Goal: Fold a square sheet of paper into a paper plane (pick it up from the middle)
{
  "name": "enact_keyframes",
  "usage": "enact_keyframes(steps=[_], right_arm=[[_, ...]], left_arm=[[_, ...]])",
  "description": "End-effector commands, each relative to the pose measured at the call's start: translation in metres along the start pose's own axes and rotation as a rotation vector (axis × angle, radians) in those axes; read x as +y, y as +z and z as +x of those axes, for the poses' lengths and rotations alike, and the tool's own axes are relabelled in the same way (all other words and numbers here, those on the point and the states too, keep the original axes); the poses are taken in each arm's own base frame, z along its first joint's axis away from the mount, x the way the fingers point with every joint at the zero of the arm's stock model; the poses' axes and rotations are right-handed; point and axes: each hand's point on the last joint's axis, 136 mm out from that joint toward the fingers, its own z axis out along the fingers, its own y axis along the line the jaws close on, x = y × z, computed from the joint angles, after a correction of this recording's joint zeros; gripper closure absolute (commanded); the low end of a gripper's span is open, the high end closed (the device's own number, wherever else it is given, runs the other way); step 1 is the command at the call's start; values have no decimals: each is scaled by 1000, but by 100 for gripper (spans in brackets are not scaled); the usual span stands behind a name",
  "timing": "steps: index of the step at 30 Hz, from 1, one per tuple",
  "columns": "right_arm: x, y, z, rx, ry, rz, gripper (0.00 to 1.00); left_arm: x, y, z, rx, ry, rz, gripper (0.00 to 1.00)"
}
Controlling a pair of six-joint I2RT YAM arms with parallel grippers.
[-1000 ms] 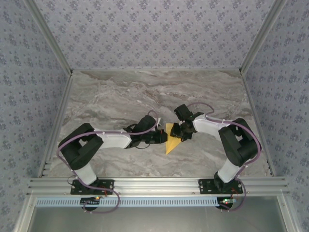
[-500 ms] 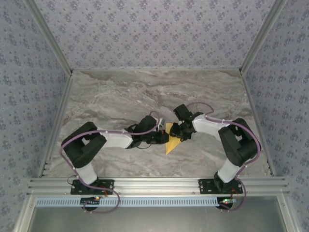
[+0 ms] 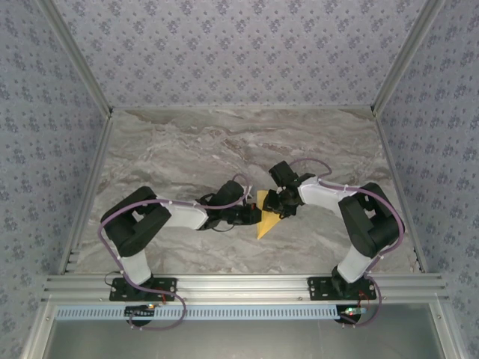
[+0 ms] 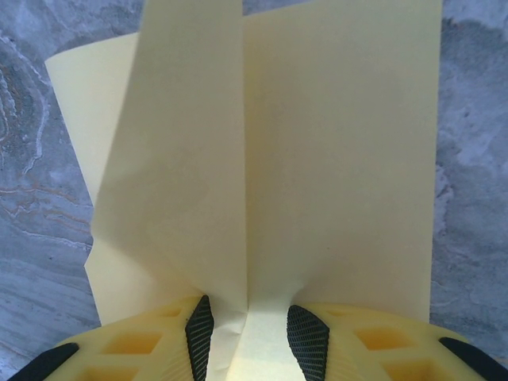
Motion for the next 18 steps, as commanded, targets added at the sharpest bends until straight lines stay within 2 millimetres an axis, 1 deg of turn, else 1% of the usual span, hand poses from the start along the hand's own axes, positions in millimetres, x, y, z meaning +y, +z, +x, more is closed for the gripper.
enact_keyframes(steps=[1, 5, 18], right_arm=[[-78, 38, 41, 118, 46, 290, 59], [-79, 38, 41, 119, 46, 293, 59], [-82, 39, 43, 121, 48, 302, 60]], left_arm=[[6, 4, -2, -1, 6, -39, 99], [11, 6, -2, 5, 6, -63, 99], [16, 10, 2, 24, -2, -81, 99]])
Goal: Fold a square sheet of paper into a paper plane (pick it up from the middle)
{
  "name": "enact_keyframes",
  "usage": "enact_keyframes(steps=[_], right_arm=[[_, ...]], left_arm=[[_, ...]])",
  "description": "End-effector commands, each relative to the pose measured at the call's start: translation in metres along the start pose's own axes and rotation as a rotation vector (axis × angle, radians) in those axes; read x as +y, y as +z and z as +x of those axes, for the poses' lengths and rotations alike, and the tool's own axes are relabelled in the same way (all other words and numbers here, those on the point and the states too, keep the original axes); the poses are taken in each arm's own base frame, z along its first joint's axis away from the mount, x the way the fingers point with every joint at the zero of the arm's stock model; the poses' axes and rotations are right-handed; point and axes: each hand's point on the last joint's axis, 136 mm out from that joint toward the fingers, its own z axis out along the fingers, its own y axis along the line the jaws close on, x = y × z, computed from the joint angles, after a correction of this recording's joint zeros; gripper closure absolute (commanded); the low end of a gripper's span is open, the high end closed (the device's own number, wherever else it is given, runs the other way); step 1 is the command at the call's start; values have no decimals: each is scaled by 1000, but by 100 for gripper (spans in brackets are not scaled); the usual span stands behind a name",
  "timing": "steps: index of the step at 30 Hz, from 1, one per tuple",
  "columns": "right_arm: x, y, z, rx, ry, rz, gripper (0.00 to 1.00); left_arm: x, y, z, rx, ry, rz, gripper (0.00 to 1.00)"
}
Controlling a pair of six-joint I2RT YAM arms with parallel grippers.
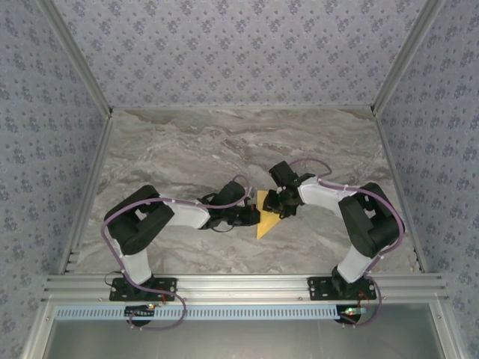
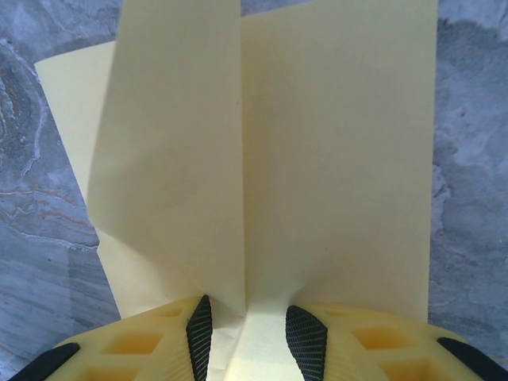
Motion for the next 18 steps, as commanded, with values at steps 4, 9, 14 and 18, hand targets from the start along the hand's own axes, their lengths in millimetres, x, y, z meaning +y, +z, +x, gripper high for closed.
enact_keyframes(steps=[4, 9, 14, 18], right_arm=[[-81, 39, 44, 126, 44, 296, 61], [-75, 34, 41, 113, 44, 271, 61], [-59, 17, 31, 82, 29, 211, 61], [-33, -16, 13, -3, 1, 97, 61]], left_arm=[[6, 7, 3, 24, 8, -43, 99], [14, 8, 11, 56, 3, -79, 100], [20, 10, 16, 88, 6, -116, 100], [23, 10, 20, 110, 7, -146, 100]])
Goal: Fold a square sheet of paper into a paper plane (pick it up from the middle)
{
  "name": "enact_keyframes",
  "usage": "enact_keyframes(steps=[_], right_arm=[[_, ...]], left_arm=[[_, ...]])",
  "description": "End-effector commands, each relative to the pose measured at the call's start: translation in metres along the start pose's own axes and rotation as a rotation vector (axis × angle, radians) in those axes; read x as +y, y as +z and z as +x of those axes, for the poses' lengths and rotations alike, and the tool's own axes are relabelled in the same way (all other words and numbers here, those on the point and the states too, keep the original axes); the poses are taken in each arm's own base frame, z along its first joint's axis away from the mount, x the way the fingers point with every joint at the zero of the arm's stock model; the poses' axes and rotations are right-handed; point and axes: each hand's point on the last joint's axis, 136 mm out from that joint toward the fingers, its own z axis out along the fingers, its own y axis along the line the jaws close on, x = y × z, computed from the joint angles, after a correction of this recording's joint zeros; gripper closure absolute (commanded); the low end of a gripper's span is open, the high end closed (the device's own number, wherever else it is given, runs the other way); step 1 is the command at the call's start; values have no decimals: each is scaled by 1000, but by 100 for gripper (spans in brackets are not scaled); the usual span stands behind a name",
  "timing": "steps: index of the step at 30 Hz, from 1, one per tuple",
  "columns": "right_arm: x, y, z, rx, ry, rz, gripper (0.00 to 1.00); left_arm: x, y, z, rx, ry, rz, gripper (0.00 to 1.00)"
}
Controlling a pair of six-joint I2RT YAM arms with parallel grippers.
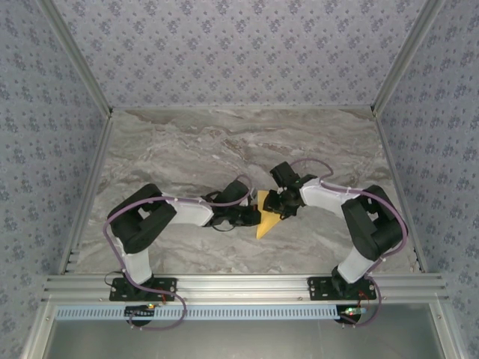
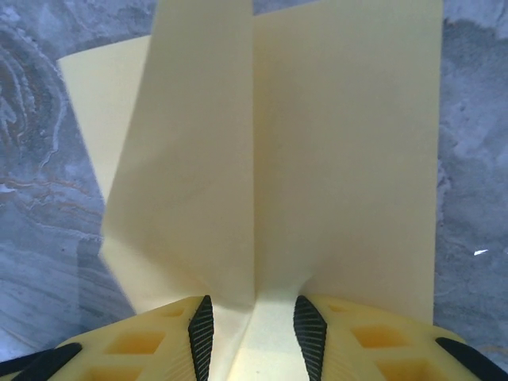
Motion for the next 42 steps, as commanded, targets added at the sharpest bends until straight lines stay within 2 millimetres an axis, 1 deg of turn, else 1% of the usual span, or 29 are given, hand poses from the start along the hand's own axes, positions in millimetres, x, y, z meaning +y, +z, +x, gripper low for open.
enact_keyframes(steps=[1, 3, 6, 7, 10, 14, 16, 21, 27, 28, 30, 32, 35, 38, 40, 42], right_arm=[[-33, -13, 11, 8, 5, 101, 60], [-21, -30, 3, -37, -14, 32, 60], [-4, -40, 1, -61, -60, -81, 62], [0, -39, 3, -58, -75, -110, 64], [12, -29, 11, -18, -100, -201, 79], [26, -18, 11, 7, -111, -285, 93], [25, -12, 8, 10, -105, -288, 97], [17, 1, 14, 36, -87, -304, 99], [-6, 15, 27, 71, -50, -260, 100], [-11, 17, 28, 69, -78, -247, 100], [-22, 19, 27, 67, -65, -218, 100], [-26, 16, 23, 54, -57, -210, 100], [-20, 3, 10, 3, -59, -234, 99], [-9, -12, -5, -52, -67, -270, 99], [4, -18, -8, -67, -86, -314, 100], [12, -16, -6, -57, -109, -336, 100]], left_arm=[[19, 6, 18, 71, 3, -95, 100], [21, 6, 19, 79, 5, -107, 100], [23, 7, 21, 89, 8, -130, 100], [22, 8, 21, 91, 11, -132, 100], [22, 9, 21, 97, 19, -142, 100], [23, 10, 23, 107, 26, -154, 100], [24, 11, 24, 111, 24, -161, 100], [27, 11, 25, 120, 22, -188, 100], [35, 8, 28, 133, 16, -246, 100], [36, 7, 28, 138, 17, -261, 100], [39, 5, 30, 150, 16, -283, 100], [42, 4, 34, 165, 15, -301, 100], [46, 3, 37, 177, 17, -316, 100], [46, 3, 37, 177, 19, -317, 100], [44, 3, 35, 175, 21, -315, 100], [43, 4, 35, 176, 25, -314, 100]])
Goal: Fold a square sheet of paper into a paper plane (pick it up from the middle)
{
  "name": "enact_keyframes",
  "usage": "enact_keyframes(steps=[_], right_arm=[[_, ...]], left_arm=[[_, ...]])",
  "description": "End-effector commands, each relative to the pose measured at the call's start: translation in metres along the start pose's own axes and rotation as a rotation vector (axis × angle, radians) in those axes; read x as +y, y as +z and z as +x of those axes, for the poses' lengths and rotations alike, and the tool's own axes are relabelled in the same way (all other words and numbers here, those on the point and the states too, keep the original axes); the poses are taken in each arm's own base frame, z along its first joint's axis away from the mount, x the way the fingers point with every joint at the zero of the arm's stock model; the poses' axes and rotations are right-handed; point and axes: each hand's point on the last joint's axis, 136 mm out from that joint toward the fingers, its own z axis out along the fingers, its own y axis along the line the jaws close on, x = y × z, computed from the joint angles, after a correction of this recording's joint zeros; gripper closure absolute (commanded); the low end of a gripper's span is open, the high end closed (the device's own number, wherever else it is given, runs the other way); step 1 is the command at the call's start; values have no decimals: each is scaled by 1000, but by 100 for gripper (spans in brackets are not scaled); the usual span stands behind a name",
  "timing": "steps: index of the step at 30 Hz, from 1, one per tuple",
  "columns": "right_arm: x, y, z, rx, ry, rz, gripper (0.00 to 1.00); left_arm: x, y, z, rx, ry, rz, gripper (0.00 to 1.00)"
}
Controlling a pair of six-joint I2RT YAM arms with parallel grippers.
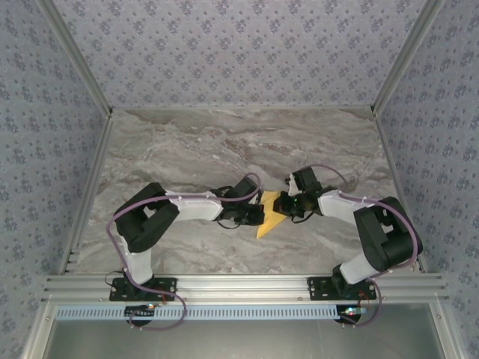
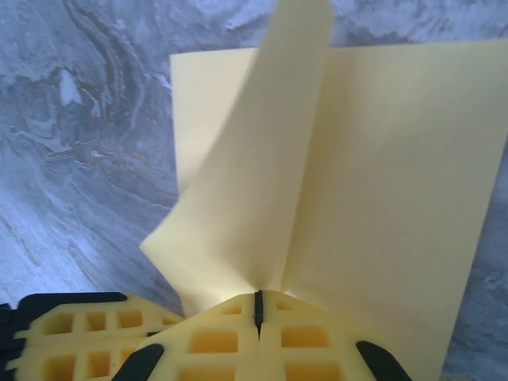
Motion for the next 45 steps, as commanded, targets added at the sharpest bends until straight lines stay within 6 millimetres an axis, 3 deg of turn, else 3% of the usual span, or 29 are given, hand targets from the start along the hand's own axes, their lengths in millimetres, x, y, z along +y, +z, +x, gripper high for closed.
enact_keyframes(steps=[1, 9, 16, 19, 21, 24, 28, 30, 37, 45], right_arm=[[15, 2, -2, 0, -53, -34, 100], [5, 19, 0, 35, -48, -34, 100], [-37, 7, -30, -44, 53, 35, 100], [-46, -6, -46, -95, 86, 50, 100], [-40, -15, -55, -132, 75, 45, 100], [-15, -26, -60, -161, 18, -8, 100], [20, -22, -43, -108, -61, -109, 100], [25, -14, -34, -80, -78, -103, 100], [12, 10, -26, -10, -52, -80, 100], [-20, 12, -51, -54, 15, -11, 100]], left_arm=[[42, 9, 35, 119, -15, -163, 100], [45, 9, 37, 134, -13, -178, 100], [53, 9, 48, 171, -23, -206, 100], [55, 10, 51, 177, -29, -213, 100], [54, 10, 51, 176, -28, -208, 100], [52, 10, 48, 171, -24, -205, 100], [50, 11, 45, 166, -22, -201, 100], [49, 11, 45, 165, -23, -199, 100], [48, 12, 44, 170, -23, -199, 100], [51, 12, 49, 185, -28, -207, 100]])
